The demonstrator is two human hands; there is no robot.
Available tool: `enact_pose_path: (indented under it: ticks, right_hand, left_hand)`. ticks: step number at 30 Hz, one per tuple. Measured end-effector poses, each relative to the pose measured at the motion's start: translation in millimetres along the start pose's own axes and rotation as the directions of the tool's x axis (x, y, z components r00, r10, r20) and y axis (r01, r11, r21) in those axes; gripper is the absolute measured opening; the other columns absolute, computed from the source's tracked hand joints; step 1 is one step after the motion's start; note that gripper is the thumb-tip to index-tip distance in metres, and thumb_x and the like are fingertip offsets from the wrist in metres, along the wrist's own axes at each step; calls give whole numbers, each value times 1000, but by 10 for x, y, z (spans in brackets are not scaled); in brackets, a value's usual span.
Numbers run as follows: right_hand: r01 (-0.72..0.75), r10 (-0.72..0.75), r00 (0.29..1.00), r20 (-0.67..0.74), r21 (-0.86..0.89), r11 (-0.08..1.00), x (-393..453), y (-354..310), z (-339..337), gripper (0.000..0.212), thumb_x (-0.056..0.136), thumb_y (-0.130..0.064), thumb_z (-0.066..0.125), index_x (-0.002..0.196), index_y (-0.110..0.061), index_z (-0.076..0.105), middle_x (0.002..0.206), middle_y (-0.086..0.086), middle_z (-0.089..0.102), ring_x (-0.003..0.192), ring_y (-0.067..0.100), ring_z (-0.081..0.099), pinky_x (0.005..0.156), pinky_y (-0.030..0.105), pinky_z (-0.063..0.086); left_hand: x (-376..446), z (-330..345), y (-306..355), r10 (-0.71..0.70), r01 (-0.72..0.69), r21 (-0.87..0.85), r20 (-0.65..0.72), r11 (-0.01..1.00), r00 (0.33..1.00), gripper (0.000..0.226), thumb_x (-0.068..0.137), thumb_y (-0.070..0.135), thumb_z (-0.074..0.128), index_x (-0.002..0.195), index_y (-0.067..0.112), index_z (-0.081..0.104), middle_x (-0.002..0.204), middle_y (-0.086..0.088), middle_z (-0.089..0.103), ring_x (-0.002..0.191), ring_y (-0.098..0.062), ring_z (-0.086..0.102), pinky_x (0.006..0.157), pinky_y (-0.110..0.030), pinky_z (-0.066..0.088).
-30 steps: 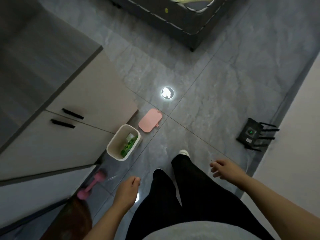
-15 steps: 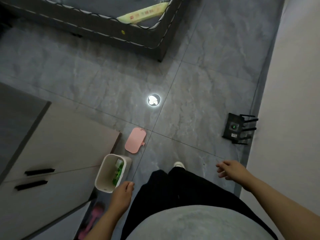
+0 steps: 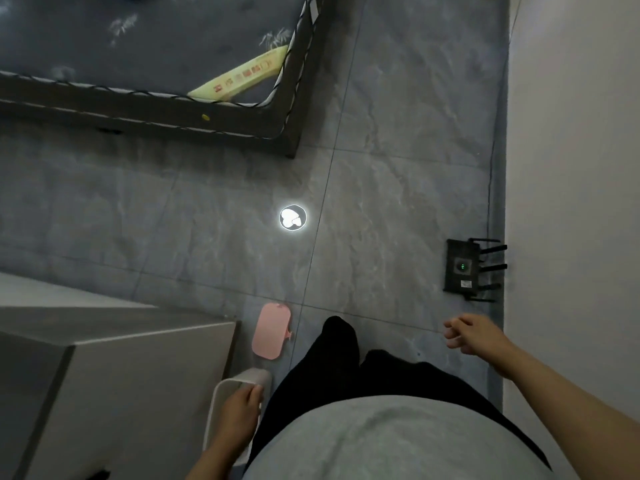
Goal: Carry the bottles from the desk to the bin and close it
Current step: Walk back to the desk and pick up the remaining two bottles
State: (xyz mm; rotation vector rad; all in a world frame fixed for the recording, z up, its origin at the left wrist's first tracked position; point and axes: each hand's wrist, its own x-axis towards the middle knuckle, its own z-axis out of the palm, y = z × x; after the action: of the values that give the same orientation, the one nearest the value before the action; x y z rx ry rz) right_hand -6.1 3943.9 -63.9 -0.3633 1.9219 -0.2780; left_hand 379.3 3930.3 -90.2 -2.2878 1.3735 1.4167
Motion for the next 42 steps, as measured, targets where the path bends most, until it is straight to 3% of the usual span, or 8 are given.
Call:
enact_pose_path:
  ticks: [5,10,14,21,26,31,36,42]
  right_hand:
    - [-74,83,994,-74,123,990,48,35,-136,31,98,-3,37,112,17,56,76,15,56,65,25,50,55,28,33]
    - [-114,154,975,-158,239,964,196,8,-395,32,97,-1,38,111,22,54,107,40,60,88,35,57,77,45,46]
    - [-156,205,965,-165,269,950,479,-232,-670,29,96,-3,42,109,18,58,110,36,62,102,46,61,98,54,42]
    - [-73,125,976,-177,275,959,1159,-1066,-1439,30,97,-5,40,110,16,58,90,20,58,64,23,54,59,27,42]
    - [-38,86,984,-154,293,955,1535,-1788,-1835,27,97,-11,40,107,2,61,80,10,61,67,20,55,60,26,39]
    - [-57,101,986,-132,305,951,1906,-2316,-2106,24,97,-11,39,102,-1,60,74,7,58,65,21,54,58,26,38]
    - [-115,173,973,-156,324,939,2198,-2595,-2316,29,98,-8,38,112,9,58,92,19,59,76,28,55,60,26,38]
    - [-207,293,939,-180,385,900,2399,-2822,-2586,18,96,-2,43,89,3,58,62,10,53,51,19,42,44,20,33]
  left_hand:
    - [503,-326,737,81,-87,85,72,993,994,31,96,13,43,66,12,53,72,-13,57,77,-25,54,67,-33,37]
    - [944,-451,1660,164,-168,64,76,984,984,24,95,13,44,84,5,63,83,-14,63,80,-28,61,74,-35,47]
    - [1259,-456,2393,233,-238,59,81,970,969,25,96,12,42,92,-1,63,88,-14,61,83,-27,60,77,-37,46]
    - [1500,-391,3149,177,-176,-19,92,984,980,29,95,6,42,71,8,58,76,-11,58,82,-26,55,65,-28,41]
    - [1683,-439,3383,67,-70,31,93,997,993,32,94,6,44,65,10,56,84,-18,60,78,-26,56,70,-29,41]
    - [2096,-503,3874,3,-7,48,82,999,997,21,93,4,46,91,-5,65,87,-19,60,76,-23,53,63,-28,36]
    - [2672,-671,4735,62,-71,86,100,994,993,27,94,7,44,99,-12,63,91,-22,63,77,-25,56,67,-29,39]
    - [3186,-840,6121,243,-253,106,99,962,965,25,96,11,42,92,-4,62,90,-19,62,77,-26,57,71,-29,41]
